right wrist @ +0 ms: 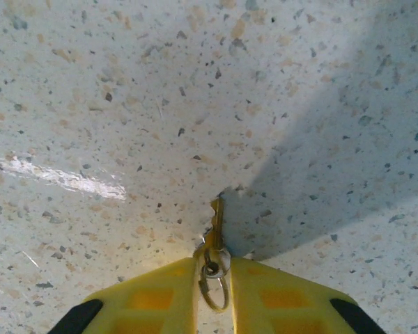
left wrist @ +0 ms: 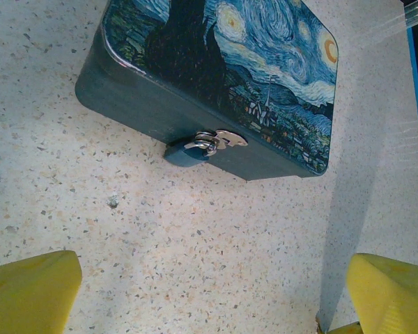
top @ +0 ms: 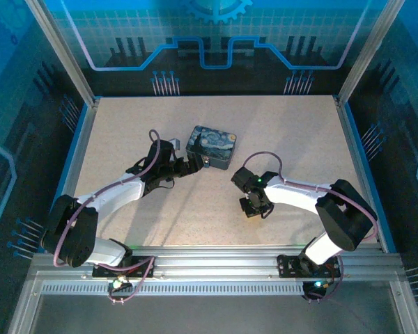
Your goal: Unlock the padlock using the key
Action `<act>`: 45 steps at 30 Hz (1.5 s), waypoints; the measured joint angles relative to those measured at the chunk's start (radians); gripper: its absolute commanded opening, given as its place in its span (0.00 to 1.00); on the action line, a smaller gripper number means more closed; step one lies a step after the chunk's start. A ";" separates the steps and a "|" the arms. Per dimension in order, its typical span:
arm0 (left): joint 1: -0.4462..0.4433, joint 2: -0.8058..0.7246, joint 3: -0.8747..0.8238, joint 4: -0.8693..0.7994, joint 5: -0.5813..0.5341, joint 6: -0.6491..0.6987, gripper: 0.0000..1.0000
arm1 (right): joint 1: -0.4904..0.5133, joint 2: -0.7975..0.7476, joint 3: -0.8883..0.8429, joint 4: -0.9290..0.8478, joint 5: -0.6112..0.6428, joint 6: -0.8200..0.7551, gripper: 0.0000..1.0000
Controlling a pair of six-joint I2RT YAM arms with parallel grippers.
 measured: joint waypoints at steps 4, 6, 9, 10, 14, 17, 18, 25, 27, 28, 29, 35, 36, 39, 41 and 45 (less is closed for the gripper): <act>0.000 0.000 0.000 -0.001 -0.004 0.000 0.99 | 0.000 0.000 0.000 0.001 0.004 0.002 0.08; 0.000 0.000 0.000 -0.003 -0.004 0.000 0.99 | -0.001 -0.003 -0.002 0.002 0.005 0.004 0.03; 0.000 -0.002 0.000 -0.008 -0.006 0.000 0.99 | -0.005 -0.015 -0.013 0.016 -0.002 -0.003 0.00; 0.000 -0.003 0.000 -0.008 -0.006 0.000 0.99 | -0.009 -0.024 -0.021 0.023 -0.008 -0.008 0.00; 0.000 -0.024 0.000 -0.010 -0.006 -0.001 0.99 | -0.037 -0.073 -0.054 0.056 -0.039 -0.034 0.00; 0.000 -0.053 0.000 -0.011 0.003 -0.013 0.98 | -0.079 -0.138 -0.082 0.102 -0.086 -0.063 0.00; 0.000 -0.064 0.000 -0.011 0.009 -0.022 0.98 | -0.097 -0.163 -0.091 0.121 -0.106 -0.071 0.00; -0.031 -0.114 0.000 0.023 0.068 -0.098 0.93 | -0.225 -0.328 -0.150 0.326 -0.296 -0.103 0.00; -0.052 -0.114 0.000 0.044 0.087 -0.116 0.91 | -0.237 -0.356 -0.153 0.385 -0.339 -0.109 0.00; -0.066 -0.113 0.001 0.055 0.097 -0.125 0.90 | -0.239 -0.369 -0.153 0.421 -0.362 -0.111 0.00; -0.078 -0.110 0.003 0.064 0.105 -0.132 0.89 | -0.239 -0.380 -0.153 0.453 -0.381 -0.114 0.00; -0.155 -0.051 0.061 0.121 0.148 -0.152 0.80 | -0.239 -0.426 -0.153 0.627 -0.492 -0.117 0.00; -0.166 -0.039 0.070 0.138 0.153 -0.156 0.79 | -0.239 -0.430 -0.153 0.651 -0.509 -0.117 0.00; -0.188 -0.010 0.084 0.178 0.165 -0.163 0.73 | -0.239 -0.435 -0.155 0.705 -0.553 -0.117 0.00; -0.198 0.006 0.090 0.196 0.172 -0.170 0.70 | -0.239 -0.435 -0.159 0.729 -0.577 -0.117 0.00; -0.214 0.037 0.100 0.227 0.189 -0.179 0.67 | -0.239 -0.435 -0.161 0.745 -0.606 -0.118 0.00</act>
